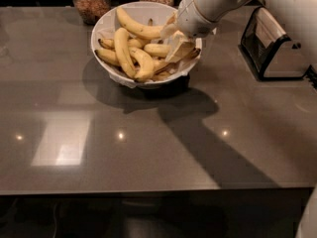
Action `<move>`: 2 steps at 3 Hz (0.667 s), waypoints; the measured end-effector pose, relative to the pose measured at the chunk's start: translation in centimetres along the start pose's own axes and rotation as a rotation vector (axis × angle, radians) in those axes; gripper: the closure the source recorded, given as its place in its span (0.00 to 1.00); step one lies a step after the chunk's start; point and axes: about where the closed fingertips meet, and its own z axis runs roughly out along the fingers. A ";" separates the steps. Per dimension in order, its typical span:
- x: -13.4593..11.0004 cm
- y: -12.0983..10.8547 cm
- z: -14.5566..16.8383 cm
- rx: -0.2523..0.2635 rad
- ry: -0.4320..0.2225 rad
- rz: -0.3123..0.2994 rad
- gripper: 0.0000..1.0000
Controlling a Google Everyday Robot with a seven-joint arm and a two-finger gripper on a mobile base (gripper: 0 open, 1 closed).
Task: Pick banana from white bowl
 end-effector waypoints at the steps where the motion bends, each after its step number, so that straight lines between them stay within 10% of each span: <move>1: 0.5 0.0 1.2 -0.008 0.029 -0.011 0.50; 2: 0.6 0.1 1.4 -0.009 0.042 -0.018 0.69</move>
Offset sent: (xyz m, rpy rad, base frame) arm 0.0117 -0.0015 -0.0185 -0.0914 -0.0323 -0.0077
